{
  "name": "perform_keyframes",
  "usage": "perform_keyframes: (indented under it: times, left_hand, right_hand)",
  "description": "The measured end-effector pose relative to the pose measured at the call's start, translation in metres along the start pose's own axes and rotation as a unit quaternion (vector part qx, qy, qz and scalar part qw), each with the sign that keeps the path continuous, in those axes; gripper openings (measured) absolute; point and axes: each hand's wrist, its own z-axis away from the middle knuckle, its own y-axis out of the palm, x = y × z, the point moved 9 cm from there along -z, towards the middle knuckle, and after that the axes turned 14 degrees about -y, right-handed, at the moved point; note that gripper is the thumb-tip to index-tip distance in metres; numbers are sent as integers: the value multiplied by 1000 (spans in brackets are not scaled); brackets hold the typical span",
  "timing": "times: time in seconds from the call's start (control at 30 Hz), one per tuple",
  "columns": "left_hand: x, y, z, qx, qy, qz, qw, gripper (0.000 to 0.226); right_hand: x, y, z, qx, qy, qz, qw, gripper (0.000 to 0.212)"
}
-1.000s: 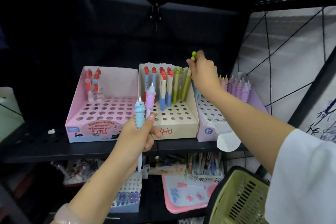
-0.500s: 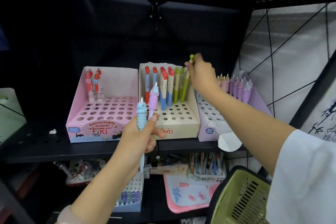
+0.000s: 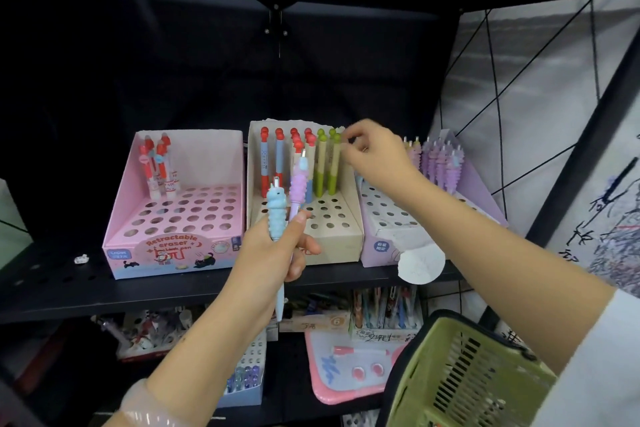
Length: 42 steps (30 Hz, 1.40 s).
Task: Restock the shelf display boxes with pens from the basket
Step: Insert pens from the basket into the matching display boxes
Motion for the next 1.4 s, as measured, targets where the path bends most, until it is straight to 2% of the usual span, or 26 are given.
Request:
perform_keyframes:
  times: [0.03, 0.1, 0.17, 0.3, 0.37, 0.47, 0.53, 0.6, 0.7, 0.77, 0.87, 0.97, 1.13, 1.3, 1.4]
  left_hand:
    - [1, 7, -1, 5, -1, -3, 1000, 14]
    - [3, 23, -3, 17, -4, -7, 1000, 14]
    - [5, 40, -4, 28, -9, -12, 999, 13]
    - [6, 75, -5, 64, -10, -33, 997, 11]
    - [7, 87, -7, 70, -22, -44, 996, 13]
    - [14, 95, -10, 70, -59, -32, 995, 14]
    - [19, 96, -11, 68, -64, -57, 994, 14]
    - [20, 98, -13, 68, -57, -81, 993, 14]
    - [20, 99, -17, 55, -58, -63, 995, 13]
    - [21, 98, -19, 46, -70, -34, 996, 14]
    - [23, 97, -20, 55, -96, 12, 994, 21]
    - [20, 94, -19, 75, -102, 46, 991, 26]
    - [17, 92, -14, 84, -78, 36, 993, 22]
    - [17, 88, -11, 69, -54, -7, 996, 21]
    - [17, 85, -11, 67, -57, -1, 996, 19]
  right_hand:
    - [5, 7, 10, 34, 2, -74, 997, 16]
    - [10, 20, 30, 106, 22, -195, 975, 22]
    - [7, 21, 45, 137, 41, -238, 961, 21]
    - [-11, 11, 60, 134, 76, -267, 951, 19]
    - [-19, -4, 59, 100, 71, -248, 961, 17]
    - [-46, -58, 47, -51, 79, -221, 971, 20]
    - [-66, -105, 41, -152, 74, -120, 978, 15]
    - [-77, -135, 37, -196, 45, -23, 979, 5]
    - [-91, -143, 35, -161, 15, 149, 976, 24]
    - [-100, -142, 37, -145, 16, 225, 963, 32]
    - [-106, -145, 39, -150, 14, 253, 956, 34]
    - [-108, -142, 41, -116, 8, 290, 950, 32]
    - [-122, -141, 48, -113, 58, 250, 960, 27]
    - [-139, -127, 48, -49, 114, 244, 962, 27]
    - [-157, -114, 50, 33, 177, 254, 950, 25]
